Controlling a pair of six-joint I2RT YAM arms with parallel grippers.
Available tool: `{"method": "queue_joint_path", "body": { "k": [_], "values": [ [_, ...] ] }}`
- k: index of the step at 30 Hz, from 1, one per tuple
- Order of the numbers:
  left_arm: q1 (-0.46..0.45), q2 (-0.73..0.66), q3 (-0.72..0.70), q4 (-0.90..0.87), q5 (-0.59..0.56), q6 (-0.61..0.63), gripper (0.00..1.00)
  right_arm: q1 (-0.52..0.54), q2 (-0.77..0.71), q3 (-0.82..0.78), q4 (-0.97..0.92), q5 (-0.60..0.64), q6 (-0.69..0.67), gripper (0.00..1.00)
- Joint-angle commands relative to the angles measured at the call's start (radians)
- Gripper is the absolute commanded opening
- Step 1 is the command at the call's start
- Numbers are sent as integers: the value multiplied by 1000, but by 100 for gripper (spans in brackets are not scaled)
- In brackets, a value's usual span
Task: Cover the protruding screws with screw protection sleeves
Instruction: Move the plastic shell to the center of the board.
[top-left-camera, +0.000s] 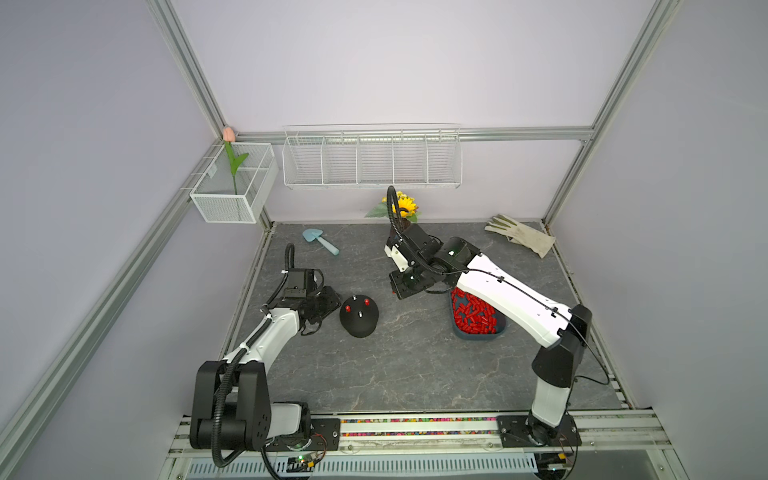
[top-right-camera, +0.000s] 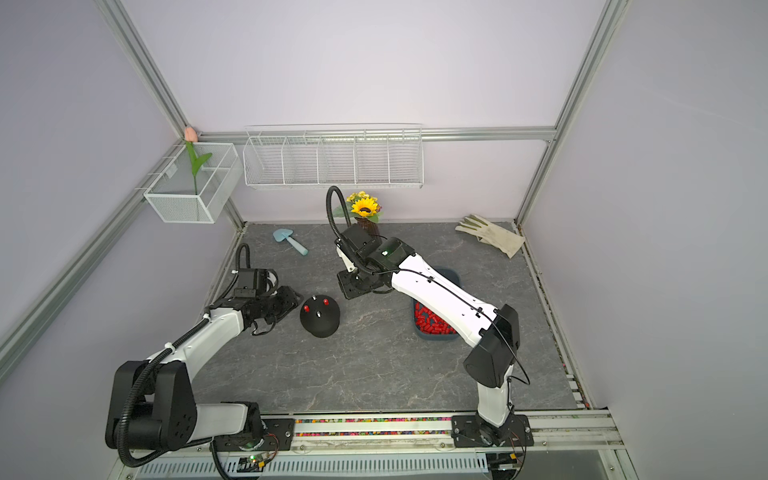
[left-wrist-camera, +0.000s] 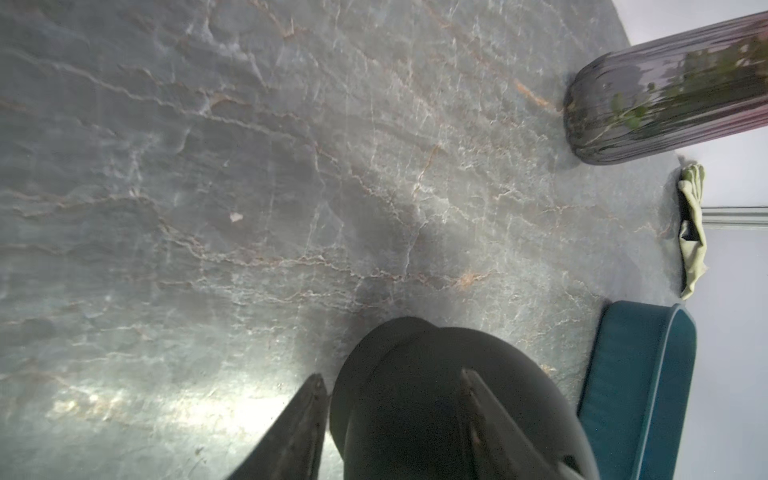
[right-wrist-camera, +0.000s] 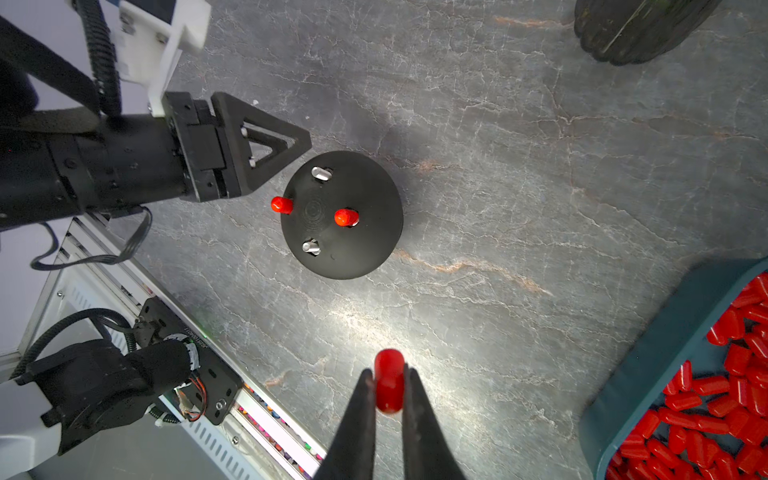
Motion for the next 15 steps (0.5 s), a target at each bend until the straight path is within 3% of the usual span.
{"method": "queue_joint_path", "body": {
  "k": [1, 15],
  "values": [
    [3, -3, -29, 28, 24, -6, 53, 10, 18, 36, -10, -1, 16, 15],
    [-1, -13, -137, 185, 77, -116, 52, 23, 40, 55, -13, -4, 19, 15]
  ]
}}
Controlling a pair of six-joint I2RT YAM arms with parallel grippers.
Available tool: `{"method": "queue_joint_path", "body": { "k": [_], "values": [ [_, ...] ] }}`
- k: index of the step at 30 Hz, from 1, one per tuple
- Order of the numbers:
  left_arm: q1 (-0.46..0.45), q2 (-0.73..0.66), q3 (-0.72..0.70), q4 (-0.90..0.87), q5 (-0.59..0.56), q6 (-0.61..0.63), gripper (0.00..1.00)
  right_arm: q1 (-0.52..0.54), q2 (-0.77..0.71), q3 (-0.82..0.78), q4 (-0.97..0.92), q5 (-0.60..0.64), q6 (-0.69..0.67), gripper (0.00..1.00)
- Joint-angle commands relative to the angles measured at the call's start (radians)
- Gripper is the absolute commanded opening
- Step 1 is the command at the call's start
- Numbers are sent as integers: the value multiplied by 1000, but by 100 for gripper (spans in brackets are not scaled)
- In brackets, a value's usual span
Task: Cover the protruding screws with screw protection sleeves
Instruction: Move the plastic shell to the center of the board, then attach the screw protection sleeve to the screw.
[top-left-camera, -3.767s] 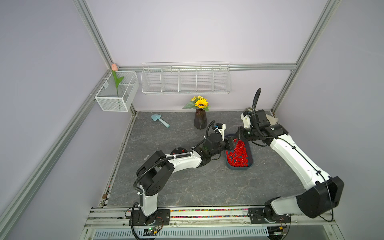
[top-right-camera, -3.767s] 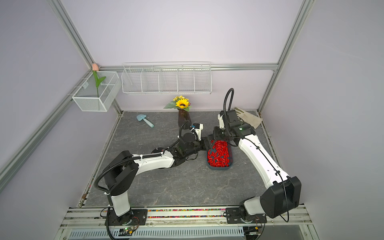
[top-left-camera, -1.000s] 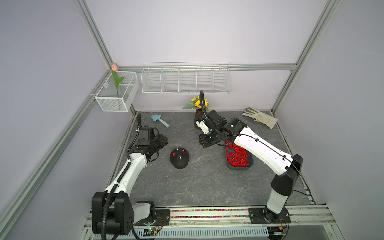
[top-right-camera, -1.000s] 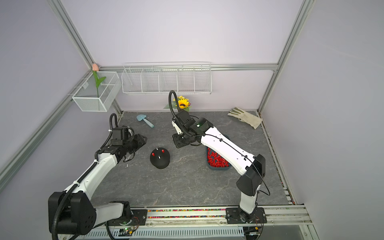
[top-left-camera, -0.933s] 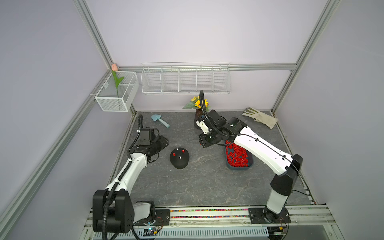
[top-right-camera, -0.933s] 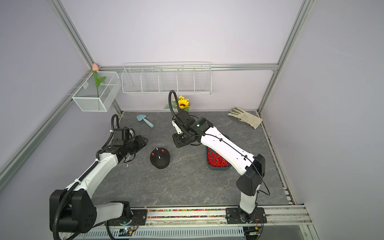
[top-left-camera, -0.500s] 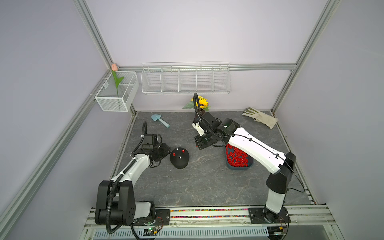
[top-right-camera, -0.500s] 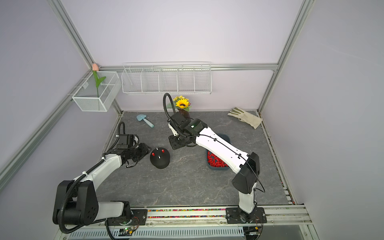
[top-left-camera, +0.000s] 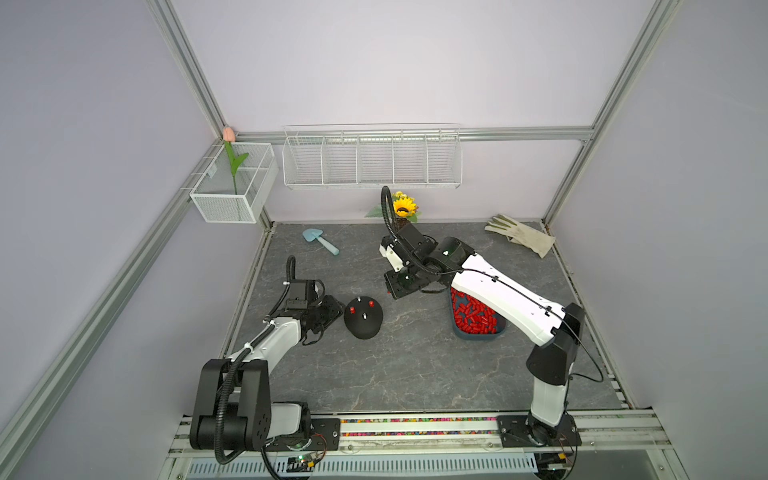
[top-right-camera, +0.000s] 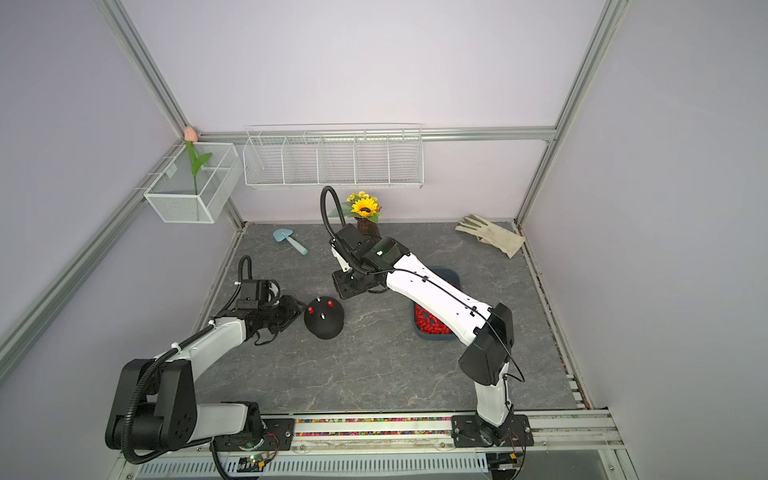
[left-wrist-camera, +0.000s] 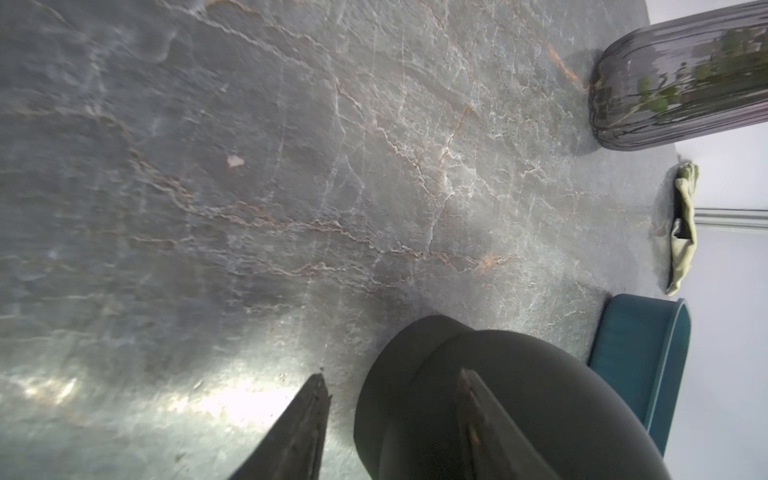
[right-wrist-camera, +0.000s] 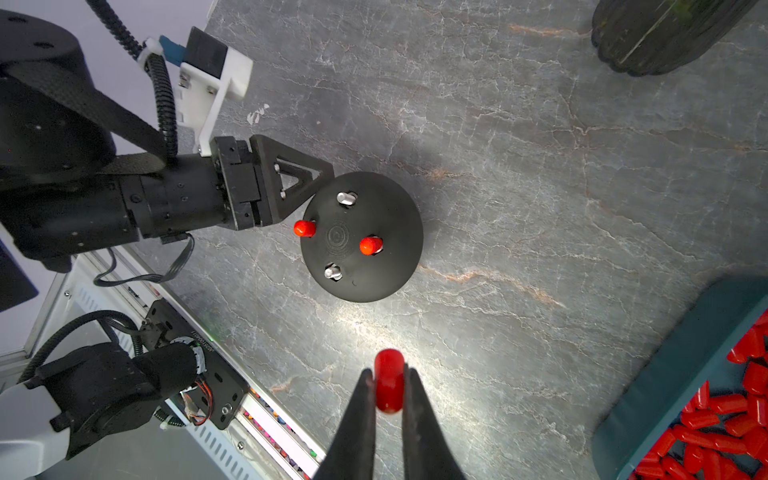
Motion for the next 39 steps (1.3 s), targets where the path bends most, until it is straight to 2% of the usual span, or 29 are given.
{"method": "queue_joint_path", "body": {
  "k": [1, 11, 23, 39],
  "values": [
    [-7, -17, -27, 57, 27, -48, 52, 9, 12, 17, -13, -3, 16, 15],
    [-120, -9, -54, 132, -14, -125, 51, 28, 45, 45, -48, 26, 18, 15],
    [-209, -9, -117, 221, -31, -203, 51, 55, 65, 38, -89, 49, 20, 15],
    [-209, -47, -73, 129, -98, -149, 51, 93, 114, 20, -130, 32, 30, 15]
  ]
}}
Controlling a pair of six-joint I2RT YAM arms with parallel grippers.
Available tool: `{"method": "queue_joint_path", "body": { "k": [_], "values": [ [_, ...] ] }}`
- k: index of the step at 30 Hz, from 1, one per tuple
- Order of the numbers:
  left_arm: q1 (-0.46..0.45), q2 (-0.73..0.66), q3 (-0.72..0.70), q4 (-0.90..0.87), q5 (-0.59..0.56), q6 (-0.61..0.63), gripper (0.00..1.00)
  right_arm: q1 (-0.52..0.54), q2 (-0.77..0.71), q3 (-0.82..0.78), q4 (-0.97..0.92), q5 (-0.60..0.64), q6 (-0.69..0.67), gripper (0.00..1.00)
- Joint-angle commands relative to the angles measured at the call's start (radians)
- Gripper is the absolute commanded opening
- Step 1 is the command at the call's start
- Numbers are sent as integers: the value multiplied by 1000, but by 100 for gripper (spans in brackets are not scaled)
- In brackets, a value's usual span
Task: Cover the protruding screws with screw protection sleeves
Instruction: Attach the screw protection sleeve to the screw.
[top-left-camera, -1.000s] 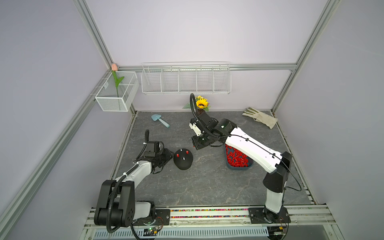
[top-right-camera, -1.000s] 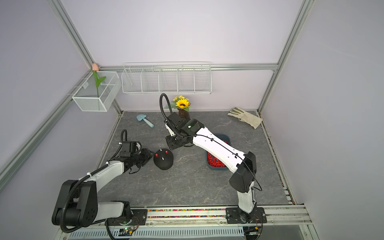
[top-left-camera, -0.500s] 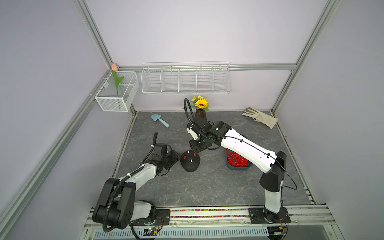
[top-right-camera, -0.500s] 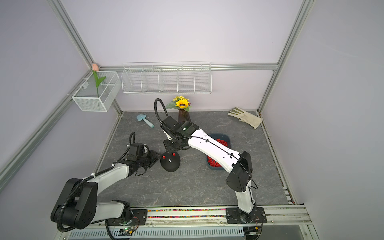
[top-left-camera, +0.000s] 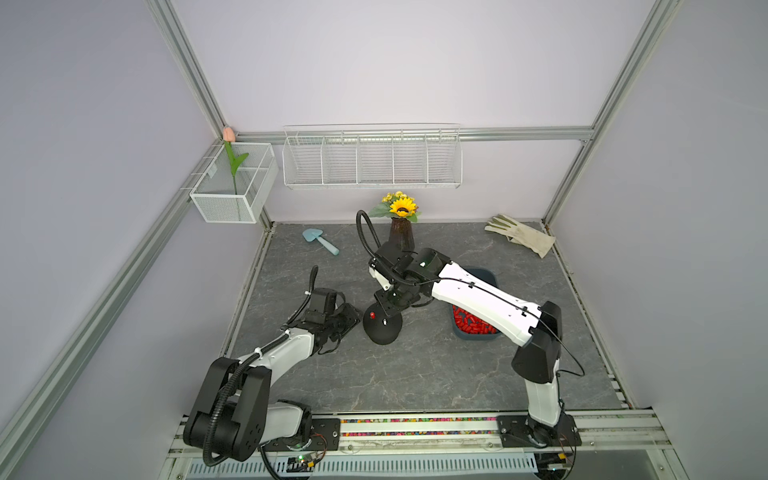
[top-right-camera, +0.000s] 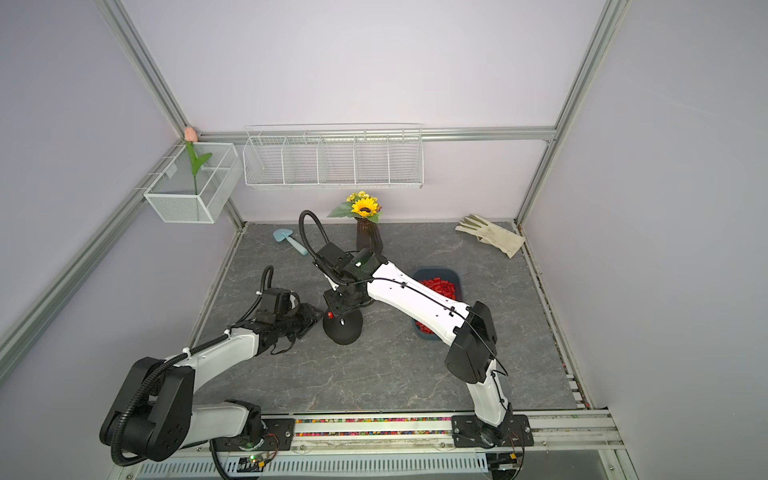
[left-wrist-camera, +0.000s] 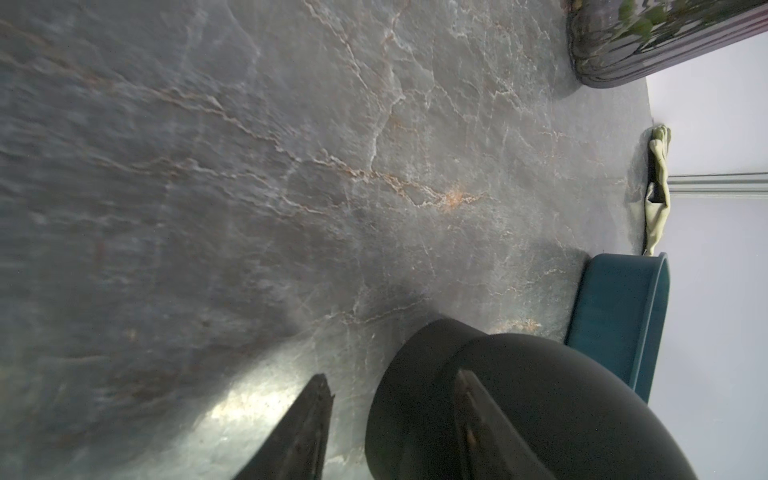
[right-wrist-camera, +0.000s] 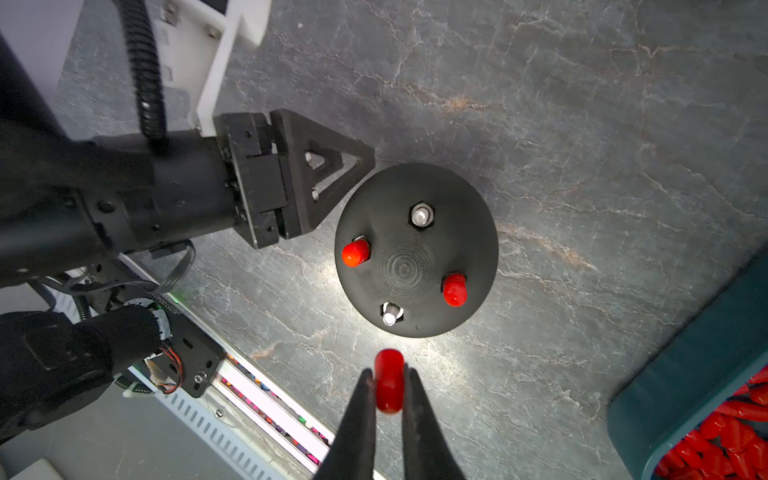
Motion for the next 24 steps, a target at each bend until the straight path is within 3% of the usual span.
{"method": "queue_joint_path", "body": {
  "k": [1, 24],
  "values": [
    [-3, -23, 32, -31, -34, 18, 51, 12, 16, -6, -27, -2, 20, 15],
    [31, -73, 16, -48, -38, 22, 51, 24, 73, -32, -11, -37, 31, 15]
  ]
}}
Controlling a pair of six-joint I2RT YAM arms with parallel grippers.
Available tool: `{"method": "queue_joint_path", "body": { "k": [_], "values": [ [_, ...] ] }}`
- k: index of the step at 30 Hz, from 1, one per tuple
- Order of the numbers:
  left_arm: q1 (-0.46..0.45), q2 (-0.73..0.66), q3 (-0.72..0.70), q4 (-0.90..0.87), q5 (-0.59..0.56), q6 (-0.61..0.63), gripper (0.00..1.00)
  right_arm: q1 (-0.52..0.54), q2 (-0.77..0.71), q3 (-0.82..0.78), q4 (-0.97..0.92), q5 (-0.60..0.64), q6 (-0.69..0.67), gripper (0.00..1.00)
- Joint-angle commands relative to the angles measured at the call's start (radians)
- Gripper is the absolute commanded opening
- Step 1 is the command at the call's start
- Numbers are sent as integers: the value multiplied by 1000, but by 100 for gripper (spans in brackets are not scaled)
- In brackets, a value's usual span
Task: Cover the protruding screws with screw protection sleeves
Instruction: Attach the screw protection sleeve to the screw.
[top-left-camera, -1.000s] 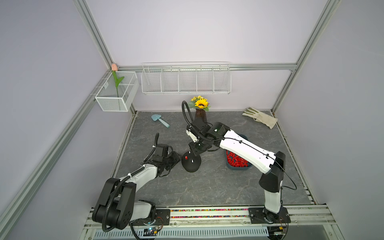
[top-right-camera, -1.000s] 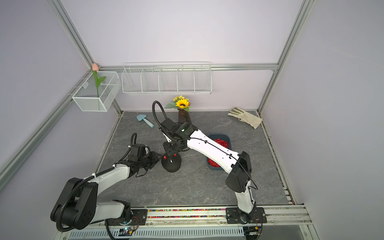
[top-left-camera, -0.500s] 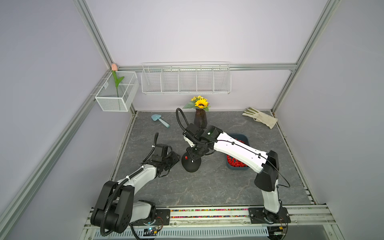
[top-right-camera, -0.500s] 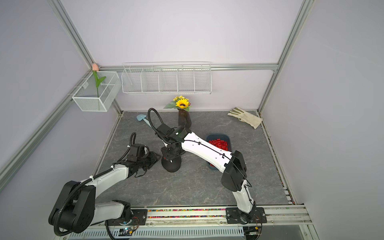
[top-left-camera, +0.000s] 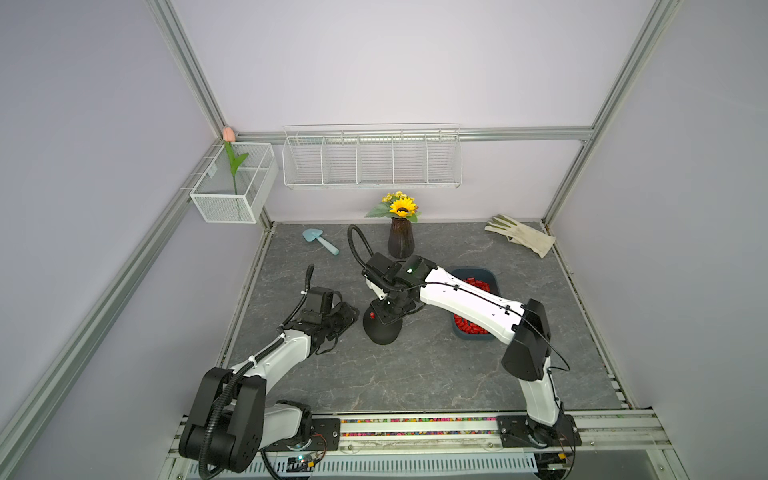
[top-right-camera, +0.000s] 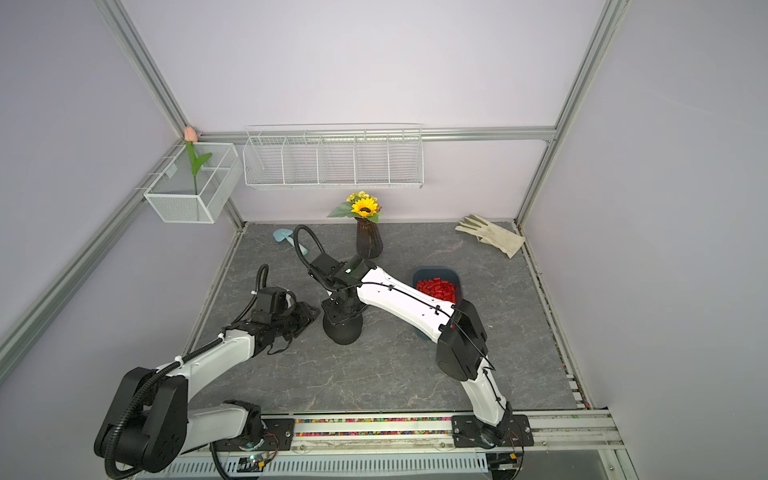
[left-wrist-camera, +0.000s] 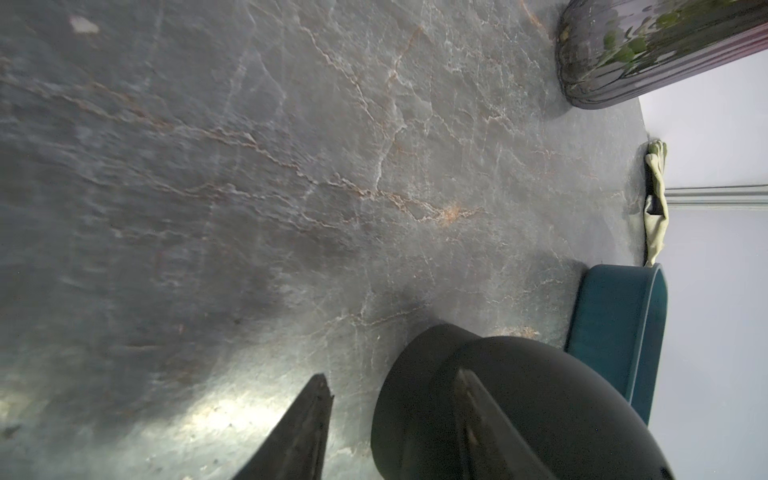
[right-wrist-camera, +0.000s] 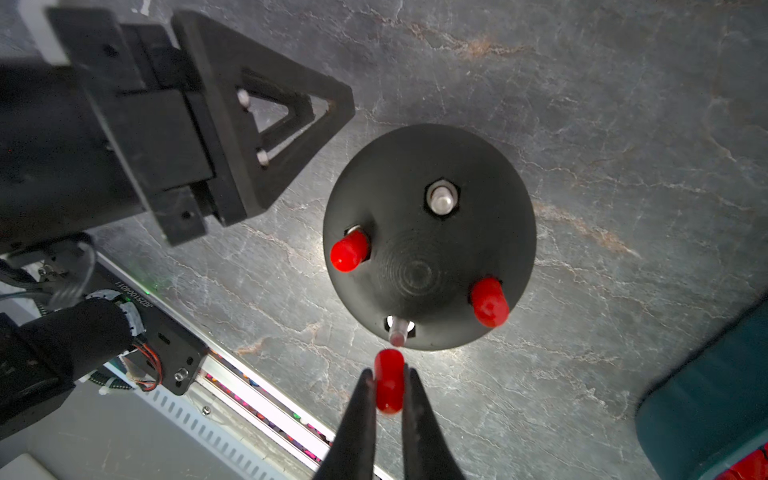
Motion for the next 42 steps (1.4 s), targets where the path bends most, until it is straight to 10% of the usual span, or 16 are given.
{"method": "queue_joint_path", "body": {
  "k": [1, 42],
  "values": [
    [9, -23, 9, -11, -15, 6, 51, 8, 11, -11, -4, -17, 16, 15],
    [29, -45, -1, -9, -5, 1, 51, -18, 34, 49, -30, 14, -14, 15]
  ]
}}
